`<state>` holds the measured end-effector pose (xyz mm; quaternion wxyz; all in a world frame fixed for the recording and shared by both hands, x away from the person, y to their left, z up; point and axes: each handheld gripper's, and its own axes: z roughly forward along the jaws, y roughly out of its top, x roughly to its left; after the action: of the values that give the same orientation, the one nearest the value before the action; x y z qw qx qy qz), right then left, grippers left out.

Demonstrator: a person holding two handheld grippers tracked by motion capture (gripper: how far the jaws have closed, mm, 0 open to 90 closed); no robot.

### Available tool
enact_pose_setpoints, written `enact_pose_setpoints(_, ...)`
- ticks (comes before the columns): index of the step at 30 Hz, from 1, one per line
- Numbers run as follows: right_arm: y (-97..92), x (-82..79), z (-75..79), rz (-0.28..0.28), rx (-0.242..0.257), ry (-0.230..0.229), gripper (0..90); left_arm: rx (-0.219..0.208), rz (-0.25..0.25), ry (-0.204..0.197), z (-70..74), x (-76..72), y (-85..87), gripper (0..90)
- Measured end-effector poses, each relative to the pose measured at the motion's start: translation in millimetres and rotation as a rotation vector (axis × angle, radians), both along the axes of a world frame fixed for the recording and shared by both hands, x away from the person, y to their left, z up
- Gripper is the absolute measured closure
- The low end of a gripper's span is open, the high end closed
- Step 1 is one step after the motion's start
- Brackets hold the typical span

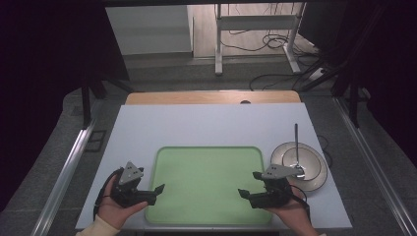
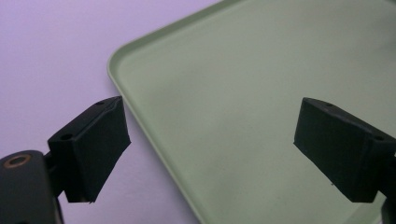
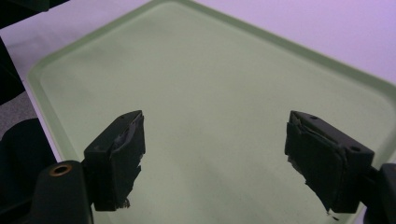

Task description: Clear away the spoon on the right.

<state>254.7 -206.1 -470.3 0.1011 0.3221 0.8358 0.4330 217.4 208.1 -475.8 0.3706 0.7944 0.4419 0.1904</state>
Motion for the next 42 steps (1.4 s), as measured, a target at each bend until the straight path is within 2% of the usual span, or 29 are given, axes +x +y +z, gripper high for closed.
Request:
enact_pose_setpoints(4, -1.2, 0.0, 2.9, -0.004, 0.012, 0.000, 19.9, -0.001, 0.003, -0.004, 0.2, -2.0, -0.7, 10.0)
enact_pose_setpoints(6, 0.8, 0.4, 11.3, 0.017, 0.046, 0.012, 20.0, 0.012, -0.002, -0.012, 0.9, -4.3, -1.5, 10.0)
enact_pose_setpoints(7, 0.8, 0.4, 11.3, 0.017, 0.046, 0.012, 20.0, 0.012, -0.002, -0.012, 0.9, -4.3, -1.5, 10.0)
enact_pose_setpoints(8, 3.4, 1.9, 16.1, 0.020, 0.036, -0.002, 20.0, 0.016, -0.003, -0.012, 0.9, -4.6, -1.5, 10.0)
enact_pose_setpoints(11, 4.7, 5.3, 21.6, 0.014, 0.040, -0.004, 20.0, 0.013, -0.002, -0.011, 1.4, -5.4, -0.7, 10.0)
enact_pose_setpoints(13, 4.2, 11.5, 29.8, 0.000, 0.070, 0.019, 20.1, 0.008, -0.002, -0.017, 2.7, -6.3, -0.2, 9.9)
enact_pose_setpoints(17, 5.3, 17.8, 38.8, 0.011, 0.070, 0.018, 20.1, 0.008, -0.006, -0.014, 2.8, -5.7, -0.2, 9.9)
enact_pose_setpoints(18, 6.6, 22.1, 45.0, 0.016, 0.063, 0.007, 20.1, 0.007, -0.008, -0.011, 2.3, -5.1, 0.0, 9.9)
enact_pose_setpoints(19, 6.6, 22.1, 45.0, 0.016, 0.063, 0.007, 20.1, 0.007, -0.008, -0.011, 2.3, -5.1, 0.0, 9.9)
enact_pose_setpoints(20, 6.9, 26.6, 52.9, 0.017, 0.067, 0.000, 20.1, 0.006, -0.005, -0.010, 2.3, -4.9, 0.5, 9.9)
enact_pose_setpoints(25, 3.9, 33.8, 66.3, 0.011, 0.078, -0.016, 20.1, -0.001, 0.004, -0.017, 3.5, -6.0, 0.5, 9.9)
enact_pose_setpoints(28, -1.4, 42.5, 77.7, -0.013, 0.087, -0.028, 20.4, 0.002, 0.001, -0.020, 4.1, -7.0, 0.5, 9.9)
enact_pose_setpoints(33, -5.8, 54.4, 79.3, -0.017, 0.062, -0.029, 20.8, 0.000, 0.006, -0.022, 4.2, -6.8, 1.8, 9.9)
enact_pose_setpoints(42, -20.9, 62.4, 75.9, -0.057, 0.073, -0.019, 21.2, 0.010, 0.001, -0.016, 2.2, -5.9, 0.3, 9.9)
